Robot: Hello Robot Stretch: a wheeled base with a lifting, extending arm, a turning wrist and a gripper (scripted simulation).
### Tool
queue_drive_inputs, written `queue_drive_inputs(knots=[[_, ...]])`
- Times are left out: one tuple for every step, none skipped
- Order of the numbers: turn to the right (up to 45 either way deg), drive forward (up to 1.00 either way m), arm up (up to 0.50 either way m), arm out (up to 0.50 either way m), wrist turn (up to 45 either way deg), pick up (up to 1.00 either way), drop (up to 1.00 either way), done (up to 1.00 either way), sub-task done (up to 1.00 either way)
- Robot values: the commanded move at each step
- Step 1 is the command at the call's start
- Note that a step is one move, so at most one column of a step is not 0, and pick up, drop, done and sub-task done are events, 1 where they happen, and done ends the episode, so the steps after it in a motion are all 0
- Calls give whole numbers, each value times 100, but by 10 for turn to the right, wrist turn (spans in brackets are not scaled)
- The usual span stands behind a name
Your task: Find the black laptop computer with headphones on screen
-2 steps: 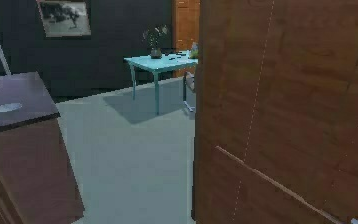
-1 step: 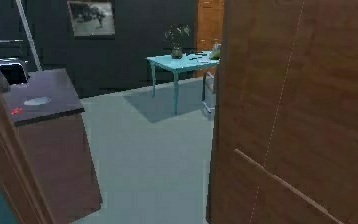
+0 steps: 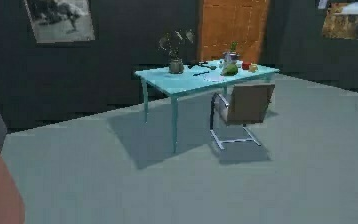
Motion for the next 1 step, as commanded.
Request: queue_drive_inputs(knots=[[-90,0,0,0,0,0,0,0,0]])
